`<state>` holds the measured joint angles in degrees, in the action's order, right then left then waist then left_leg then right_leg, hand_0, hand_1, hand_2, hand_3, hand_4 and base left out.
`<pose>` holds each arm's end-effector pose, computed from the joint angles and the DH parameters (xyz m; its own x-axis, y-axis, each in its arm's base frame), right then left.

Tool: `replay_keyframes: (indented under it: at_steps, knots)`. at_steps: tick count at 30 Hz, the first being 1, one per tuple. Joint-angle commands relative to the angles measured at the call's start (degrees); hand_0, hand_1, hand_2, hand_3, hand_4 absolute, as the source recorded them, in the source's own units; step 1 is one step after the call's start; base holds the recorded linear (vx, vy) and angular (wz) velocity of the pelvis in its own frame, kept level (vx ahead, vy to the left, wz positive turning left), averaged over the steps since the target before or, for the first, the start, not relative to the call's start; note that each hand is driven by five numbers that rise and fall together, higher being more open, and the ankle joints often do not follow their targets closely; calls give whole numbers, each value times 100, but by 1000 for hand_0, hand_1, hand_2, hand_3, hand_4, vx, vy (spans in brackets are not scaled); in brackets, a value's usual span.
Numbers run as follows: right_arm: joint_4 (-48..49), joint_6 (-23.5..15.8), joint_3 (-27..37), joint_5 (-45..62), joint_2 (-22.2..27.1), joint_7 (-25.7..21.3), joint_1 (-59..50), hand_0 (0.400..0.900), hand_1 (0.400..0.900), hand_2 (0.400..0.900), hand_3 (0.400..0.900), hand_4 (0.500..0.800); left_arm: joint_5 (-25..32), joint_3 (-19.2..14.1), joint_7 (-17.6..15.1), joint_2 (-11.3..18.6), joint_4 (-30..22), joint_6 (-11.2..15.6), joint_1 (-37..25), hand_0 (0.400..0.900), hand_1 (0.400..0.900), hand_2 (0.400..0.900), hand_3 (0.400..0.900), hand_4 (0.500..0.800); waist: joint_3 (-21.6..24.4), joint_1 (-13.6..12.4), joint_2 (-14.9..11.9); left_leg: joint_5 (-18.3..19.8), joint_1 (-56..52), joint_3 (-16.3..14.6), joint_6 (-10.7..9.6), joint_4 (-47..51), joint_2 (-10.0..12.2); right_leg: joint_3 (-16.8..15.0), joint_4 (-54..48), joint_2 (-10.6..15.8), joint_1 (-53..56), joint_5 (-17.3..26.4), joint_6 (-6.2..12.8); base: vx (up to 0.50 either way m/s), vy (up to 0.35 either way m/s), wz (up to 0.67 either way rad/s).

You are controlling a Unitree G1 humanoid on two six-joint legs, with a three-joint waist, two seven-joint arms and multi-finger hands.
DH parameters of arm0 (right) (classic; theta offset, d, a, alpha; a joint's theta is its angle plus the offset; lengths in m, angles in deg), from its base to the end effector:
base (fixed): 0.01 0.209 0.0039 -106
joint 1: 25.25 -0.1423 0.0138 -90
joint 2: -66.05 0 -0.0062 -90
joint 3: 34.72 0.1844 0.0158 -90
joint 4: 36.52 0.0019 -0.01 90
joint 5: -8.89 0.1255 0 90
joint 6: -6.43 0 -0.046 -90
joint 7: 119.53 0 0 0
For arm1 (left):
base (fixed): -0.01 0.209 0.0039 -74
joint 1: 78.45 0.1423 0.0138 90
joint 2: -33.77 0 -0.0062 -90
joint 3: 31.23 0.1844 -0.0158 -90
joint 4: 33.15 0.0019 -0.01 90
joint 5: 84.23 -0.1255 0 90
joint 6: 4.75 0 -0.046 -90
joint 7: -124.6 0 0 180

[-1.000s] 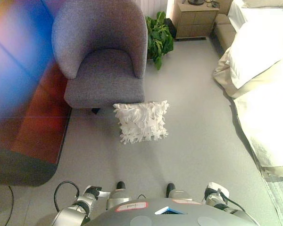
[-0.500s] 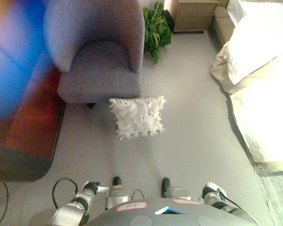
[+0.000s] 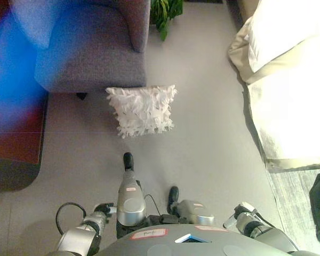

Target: Pick up the pillow and put it on the sofa.

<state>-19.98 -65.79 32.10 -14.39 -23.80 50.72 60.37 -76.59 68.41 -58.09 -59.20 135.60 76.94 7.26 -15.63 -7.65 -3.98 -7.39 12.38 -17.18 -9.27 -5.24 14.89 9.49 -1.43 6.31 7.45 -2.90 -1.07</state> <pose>0.0734 -0.2343 -0.1012 0.2418 -0.4798 -0.8434 -0.6679 0.5483 -0.5034 0.0640 0.2214 -0.1075 0.1249 0.2420 -0.9622 0.0375 0.9680 0.2483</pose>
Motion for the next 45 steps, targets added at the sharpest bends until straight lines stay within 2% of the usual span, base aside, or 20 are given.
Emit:
replay_keyframes:
  at_steps: [1, 3, 5, 7, 9, 10, 12, 15, 17, 19, 22, 25, 27, 29, 30, 32, 34, 38, 41, 45]
  knots:
    - [296, -53, 55, -256, 350, -124, -303, 900, 900, 900, 900, 800, 27, -89, -137, 348, -229, 127, 166, 900, 900, 900, 900, 800, 286, -253, 82, -786, 542, -215, 155, 330, 161, 604, 404, 310, 1370, -906, 739, 542, 262, -34]
    - [387, -32, 108, -410, 269, -95, -350, 900, 900, 900, 900, 800, -72, -88, -112, 388, -322, -8, 110, 900, 900, 900, 900, 800, 372, -335, 30, -585, 572, -450, 266, -179, 251, 993, 515, 555, 1445, -759, 816, 429, 251, -31]
    - [407, -56, 128, -425, 164, -82, -479, 900, 900, 900, 900, 800, -85, -43, -100, 462, -351, 20, 28, 900, 900, 900, 900, 800, 412, -460, -32, -371, 598, -598, 333, -389, 274, 1489, 624, 917, 1473, -292, 894, 305, 274, -42]
    - [408, -35, 174, -543, 80, -54, -541, 900, 900, 900, 900, 800, -109, -45, -110, 449, -332, 50, -32, 900, 900, 900, 900, 800, 460, -534, -90, -151, 386, -755, 550, -197, 67, 1818, 1102, 1301, 1351, 491, 1070, 294, 378, -39]
    - [398, -14, 207, -508, 45, -47, -512, 900, 900, 900, 900, 800, -106, -14, -153, 469, -336, 102, -78, 900, 900, 900, 900, 800, 486, -494, -146, 10, 265, -704, 758, -42, -235, 1611, 1593, 1377, 1079, 783, 1175, 318, 331, 8]
    - [352, -72, 228, -438, 22, -164, -452, 900, 900, 900, 900, 800, -88, 58, -147, 489, -358, 100, -152, 900, 900, 900, 900, 800, 486, -370, -157, 150, 143, -451, 898, 109, -531, 1171, 1914, 1219, 626, 804, 1180, 358, 252, 64]
    - [285, -183, 246, -180, -8, -403, -367, 900, 900, 900, 900, 800, -115, 211, -116, 511, -364, 89, -322, 900, 900, 900, 900, 800, 480, -180, -109, 246, -7, -132, 1014, 310, -787, 785, 2109, 974, 78, 623, 1095, 357, 147, 86]
    - [223, -350, 287, 96, -17, -728, -411, 900, 900, 900, 900, 800, -71, 334, -132, 551, -432, 27, -609, 900, 900, 900, 900, 800, 370, 120, 86, 216, -268, -15, 999, 442, -761, 633, 1576, 866, -832, 653, 900, 204, -68, 70]
    - [192, -463, 301, 272, 14, -803, -451, 900, 900, 900, 900, 800, -46, 430, -83, 570, -446, 112, -758, 900, 900, 900, 900, 800, 255, 356, 122, 353, -422, 326, 960, 436, -858, 194, 958, 932, -1439, 1063, 905, 218, -225, 92]
    - [175, -482, 376, 447, 41, -784, -478, 900, 900, 900, 900, 800, -90, 510, -32, 567, -443, 181, -845, 900, 900, 900, 900, 800, 212, 570, 98, 608, -486, 655, 930, 373, -957, -286, 357, 1099, -1949, 1640, 1014, 329, -270, 105]
    - [122, -546, 537, 508, 83, -673, -428, 900, 900, 900, 900, 800, -115, 587, 27, 548, -386, 220, -845, 900, 900, 900, 900, 800, 195, 809, 147, 1001, -658, 1022, 895, 121, -909, -630, -160, 1213, -2242, 1800, 1109, 458, -258, 95]
    - [148, -603, 582, 447, 70, -498, -270, 900, 900, 900, 900, 800, -171, 560, -26, 534, -374, 247, -667, 900, 900, 900, 900, 800, 193, 940, 7, 1508, -899, 1258, 823, -445, -763, -660, -68, 1357, -2265, 1900, 1148, 582, -386, 86]
    - [123, -700, 572, 464, 47, -380, -200, 900, 900, 900, 900, 800, -244, 546, -67, 503, -381, 308, -567, 900, 900, 900, 900, 800, 174, 1043, -90, 1812, -1170, 1399, 687, -768, -516, -740, -35, 1420, -2318, 1910, 1198, 635, -485, 117]
    - [148, -679, 580, 273, 24, -370, -137, 900, 900, 900, 900, 800, -319, 571, -164, 456, -470, 332, -473, 900, 900, 900, 900, 800, 184, 1123, -104, 1909, -1263, 1503, 699, -909, -266, -1025, 446, 1360, -2236, 1552, 1220, 476, -393, 96]
    - [222, -622, 463, 311, 28, -571, -114, 900, 900, 900, 900, 800, -320, 556, -93, 422, -536, 336, -406, 900, 900, 900, 900, 800, 171, 1096, -84, 1818, -1418, 1537, 628, -855, -158, -913, 956, 1378, -2377, 1588, 1265, 337, -231, 41]
    - [250, -953, 439, 413, 137, -1191, -224, 900, 900, 900, 900, 800, -534, 633, 31, 310, -481, 512, -434, 900, 900, 900, 900, 800, 129, 1153, 37, 1594, -1647, 1488, 448, -508, -1, -774, 1213, 1393, -2525, 1498, 1266, 249, -137, 30]
    - [339, -1311, 457, 333, 357, -1676, -540, 900, 900, 900, 900, 800, -386, 851, 114, 229, -508, 682, -597, 900, 900, 900, 900, 800, 26, 1208, 195, 1327, -1616, 1520, 346, -130, 99, -793, 1306, 1286, -2739, 1409, 1225, 77, -95, 12]
    - [669, -1564, 288, 154, 743, -2077, -1319, 900, 900, 900, 900, 800, -239, 1220, 238, 181, -673, 727, -936, 900, 900, 900, 900, 800, -237, 1152, 411, 926, -1458, 1579, 185, 474, 166, -698, 1362, 1163, -3147, 1360, 1231, -4, -70, 9]
    - [1112, -1381, 173, 89, 1280, -1927, -1971, 900, 900, 900, 900, 800, -43, 1341, 309, 329, -858, 706, -948, 900, 900, 900, 900, 800, -445, 1057, 523, 725, -1330, 1695, 130, 777, 160, -654, 1557, 1123, -3474, 1306, 1242, 11, -78, 22]
    - [1370, -1027, 56, 302, 2035, -1085, -2823, 900, 900, 900, 900, 800, 80, 1367, 386, 545, -990, 672, -915, 900, 900, 900, 900, 800, -595, 889, 611, 520, -1115, 1786, 65, 960, 200, -507, 1833, 1126, -3812, 1189, 1215, 2, -108, 27]
